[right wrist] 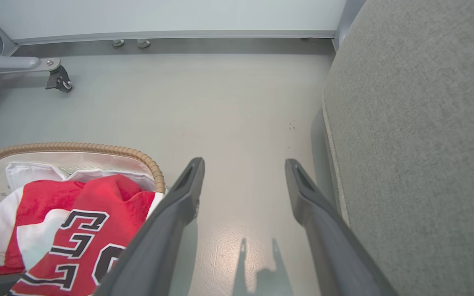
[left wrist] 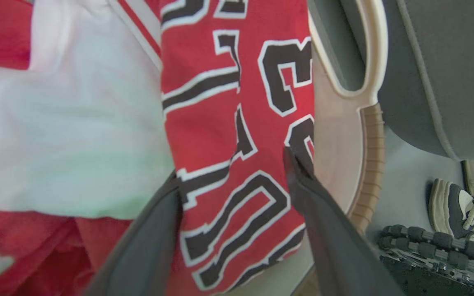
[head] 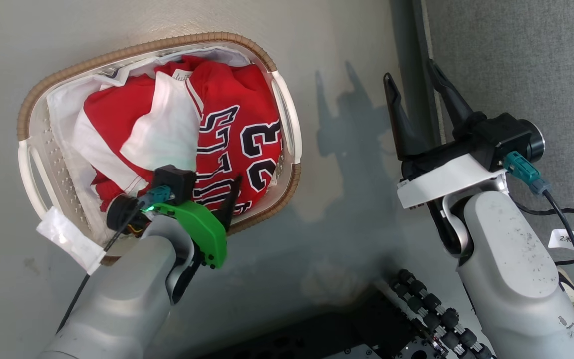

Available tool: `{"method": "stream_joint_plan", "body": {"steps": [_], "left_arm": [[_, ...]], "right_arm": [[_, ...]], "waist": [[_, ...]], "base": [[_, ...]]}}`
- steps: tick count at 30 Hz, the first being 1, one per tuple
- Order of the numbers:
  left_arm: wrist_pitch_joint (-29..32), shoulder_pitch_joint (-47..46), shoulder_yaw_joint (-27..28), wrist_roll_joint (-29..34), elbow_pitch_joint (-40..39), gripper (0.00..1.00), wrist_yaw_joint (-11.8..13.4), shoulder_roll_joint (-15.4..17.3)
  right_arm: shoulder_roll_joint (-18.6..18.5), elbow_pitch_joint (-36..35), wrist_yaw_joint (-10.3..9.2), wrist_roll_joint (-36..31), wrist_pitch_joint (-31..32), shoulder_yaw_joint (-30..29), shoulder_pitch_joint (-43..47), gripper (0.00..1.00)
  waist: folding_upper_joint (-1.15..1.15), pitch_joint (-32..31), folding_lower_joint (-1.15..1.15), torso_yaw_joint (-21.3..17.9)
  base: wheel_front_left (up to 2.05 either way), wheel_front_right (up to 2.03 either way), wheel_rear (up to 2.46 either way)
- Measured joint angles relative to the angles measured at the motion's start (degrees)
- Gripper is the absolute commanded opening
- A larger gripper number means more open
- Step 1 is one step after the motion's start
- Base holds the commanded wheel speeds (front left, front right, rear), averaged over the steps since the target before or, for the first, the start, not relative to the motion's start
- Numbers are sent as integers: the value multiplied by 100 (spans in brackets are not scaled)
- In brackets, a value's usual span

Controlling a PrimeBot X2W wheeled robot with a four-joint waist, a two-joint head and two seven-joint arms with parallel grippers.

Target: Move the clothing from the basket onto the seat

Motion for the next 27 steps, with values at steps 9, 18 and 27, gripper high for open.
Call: {"method": "stream_joint_plan", "body": {"steps": [9,18,27], "left_arm": [[0,-105,-334,-232,-179,0,0,161],[1,586,514,437,-630,0,0,127],[2,1541,1359,1059,-1176,0,0,-67]], "right_arm": [[0,119,0,118,0,77,0,100],[2,408,0,101,0,15,253,100],[4,755,0,-32,0,40,629,100]], "waist": [[0,-200,0,-21],[0,-924,0,-3],[0,-1825,0,149]], "base": [[0,0,0],[0,0,0],[0,0,0]]}}
